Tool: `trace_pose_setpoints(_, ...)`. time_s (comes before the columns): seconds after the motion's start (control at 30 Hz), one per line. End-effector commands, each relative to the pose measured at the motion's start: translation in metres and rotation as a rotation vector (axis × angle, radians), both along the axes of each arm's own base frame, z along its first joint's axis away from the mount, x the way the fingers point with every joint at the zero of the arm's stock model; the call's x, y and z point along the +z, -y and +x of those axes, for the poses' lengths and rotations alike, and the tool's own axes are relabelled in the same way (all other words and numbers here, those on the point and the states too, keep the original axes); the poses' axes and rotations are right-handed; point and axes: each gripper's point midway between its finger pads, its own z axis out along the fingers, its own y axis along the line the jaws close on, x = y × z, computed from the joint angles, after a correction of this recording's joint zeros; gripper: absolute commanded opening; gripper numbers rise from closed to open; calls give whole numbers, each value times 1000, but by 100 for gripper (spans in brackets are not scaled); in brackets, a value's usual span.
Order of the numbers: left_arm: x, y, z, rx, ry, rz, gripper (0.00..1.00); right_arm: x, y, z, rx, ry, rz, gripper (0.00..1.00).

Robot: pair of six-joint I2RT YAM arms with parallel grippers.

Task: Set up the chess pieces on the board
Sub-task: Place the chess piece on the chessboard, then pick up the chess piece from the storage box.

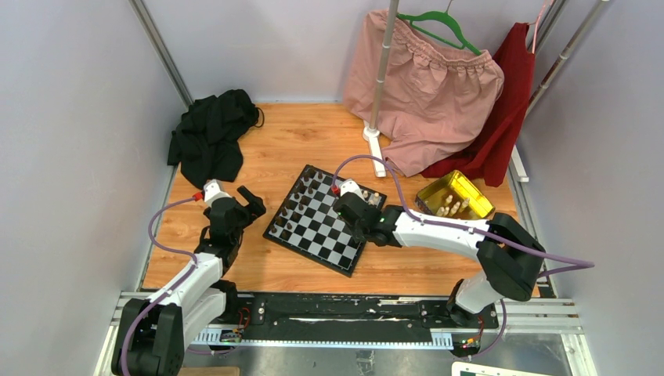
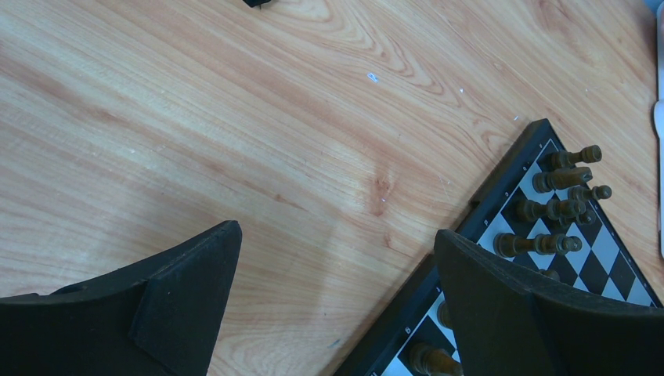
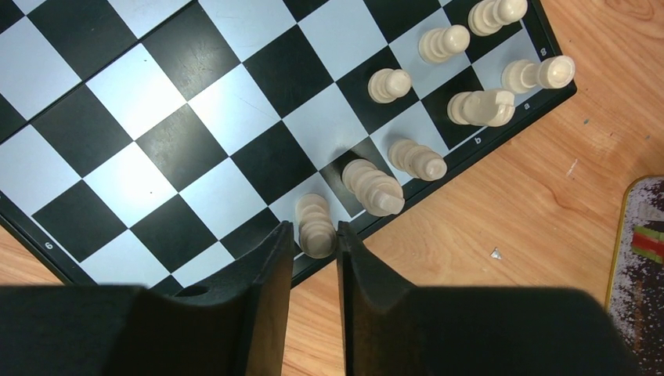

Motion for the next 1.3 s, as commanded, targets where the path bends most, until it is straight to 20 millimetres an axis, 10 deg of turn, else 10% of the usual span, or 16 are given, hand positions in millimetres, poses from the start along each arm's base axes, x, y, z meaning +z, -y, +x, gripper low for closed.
trace_pose_setpoints(0.0,4,-3,3,6,22,9,100,7,-4,1,-4,15,13,34)
trace_pose_setpoints(0.3,4,-3,3,10,23,10,100,24,-7,-2,20,27,34,38)
trace_pose_setpoints(0.53,4,-4,3,12,24,11,100,75,5,-3,-13,128,76,38)
trace_pose_setpoints(0.87,4,-4,2,15,25,9,100,114,138,59,-484,305,89,37)
trace_pose_setpoints(1.03,4,-3,3,10,24,6,100,93,208,87,-724,268,99,37)
trace_pose_setpoints(1.27,4,-2,3,6,26,5,100,39,254,109,-904,131,87,36)
